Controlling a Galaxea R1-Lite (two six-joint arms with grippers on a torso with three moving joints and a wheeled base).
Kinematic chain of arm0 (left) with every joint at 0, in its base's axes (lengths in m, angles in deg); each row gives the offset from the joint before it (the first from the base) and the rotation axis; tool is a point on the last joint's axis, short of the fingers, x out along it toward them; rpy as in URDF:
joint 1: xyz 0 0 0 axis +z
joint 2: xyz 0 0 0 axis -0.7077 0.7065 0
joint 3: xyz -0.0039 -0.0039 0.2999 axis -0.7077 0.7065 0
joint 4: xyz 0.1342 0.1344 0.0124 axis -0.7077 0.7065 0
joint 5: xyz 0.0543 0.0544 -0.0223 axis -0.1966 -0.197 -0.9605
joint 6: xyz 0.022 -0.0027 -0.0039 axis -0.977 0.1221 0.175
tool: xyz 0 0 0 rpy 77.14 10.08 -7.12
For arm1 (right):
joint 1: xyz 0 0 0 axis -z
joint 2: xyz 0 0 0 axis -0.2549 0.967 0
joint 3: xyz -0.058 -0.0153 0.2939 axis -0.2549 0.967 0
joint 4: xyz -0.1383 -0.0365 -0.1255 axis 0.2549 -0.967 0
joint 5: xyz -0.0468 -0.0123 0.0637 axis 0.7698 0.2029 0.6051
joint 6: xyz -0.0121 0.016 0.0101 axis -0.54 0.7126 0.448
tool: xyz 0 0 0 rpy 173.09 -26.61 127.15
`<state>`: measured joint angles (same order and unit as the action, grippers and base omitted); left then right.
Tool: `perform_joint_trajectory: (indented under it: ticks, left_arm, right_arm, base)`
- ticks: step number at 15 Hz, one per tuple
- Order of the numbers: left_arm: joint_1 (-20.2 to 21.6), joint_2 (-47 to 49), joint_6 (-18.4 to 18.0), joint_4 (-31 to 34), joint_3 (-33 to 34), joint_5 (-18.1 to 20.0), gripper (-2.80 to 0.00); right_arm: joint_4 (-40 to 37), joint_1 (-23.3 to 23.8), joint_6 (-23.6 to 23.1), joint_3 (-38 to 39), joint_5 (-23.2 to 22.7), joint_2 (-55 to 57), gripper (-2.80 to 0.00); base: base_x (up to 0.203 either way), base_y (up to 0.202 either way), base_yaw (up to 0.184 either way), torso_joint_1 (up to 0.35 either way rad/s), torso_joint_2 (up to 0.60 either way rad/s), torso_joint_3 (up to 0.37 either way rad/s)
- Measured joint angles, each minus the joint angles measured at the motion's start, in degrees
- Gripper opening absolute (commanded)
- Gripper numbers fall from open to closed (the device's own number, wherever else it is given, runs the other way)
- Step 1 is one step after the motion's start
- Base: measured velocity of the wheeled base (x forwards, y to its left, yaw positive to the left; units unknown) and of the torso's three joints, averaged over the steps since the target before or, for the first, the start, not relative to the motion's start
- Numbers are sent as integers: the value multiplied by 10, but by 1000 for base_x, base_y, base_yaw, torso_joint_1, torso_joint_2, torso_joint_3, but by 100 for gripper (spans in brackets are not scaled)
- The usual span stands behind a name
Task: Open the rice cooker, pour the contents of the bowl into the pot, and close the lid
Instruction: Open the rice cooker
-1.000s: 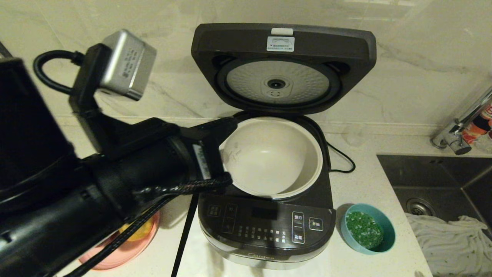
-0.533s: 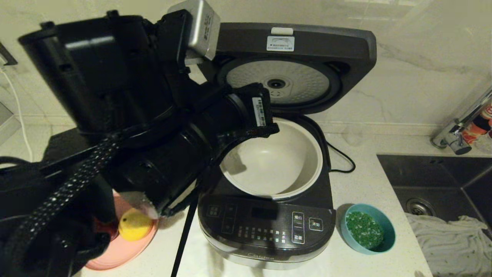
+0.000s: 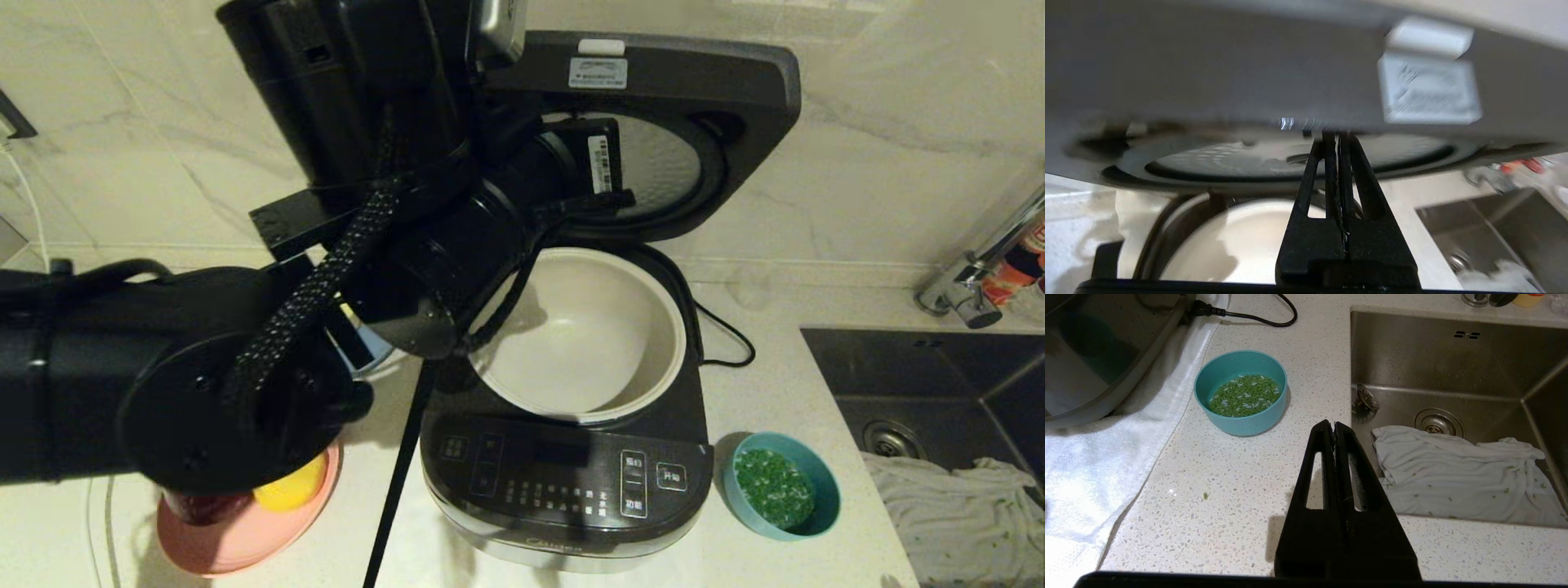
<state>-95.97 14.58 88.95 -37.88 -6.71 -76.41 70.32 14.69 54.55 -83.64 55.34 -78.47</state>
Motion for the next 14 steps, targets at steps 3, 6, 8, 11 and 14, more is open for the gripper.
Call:
perform_joint_trajectory:
  ticks: [3,6,8,11,14]
  left_arm:
    - [13,36,-3,5,-59,2,-280]
    - [26,67,-6,10,-108,10,-280]
    - [36,86,-12,12,-135,14,-280]
    - [43,103,-14,15,-150,17,-280]
    - [44,108,-18,15,-155,17,-280]
  right_arm:
    - [0,0,0,0,0,0,-280]
    - [0,0,0,0,0,0,-280]
    - [0,0,0,0,0,0,-280]
    - [0,0,0,0,0,0,-280]
    - [0,0,0,0,0,0,-280]
  base:
    - [0,0,0,0,0,0]
    - [0,0,0,0,0,0]
    - [0,0,0,0,0,0]
    - [0,0,0,0,0,0]
    - [0,0,0,0,0,0]
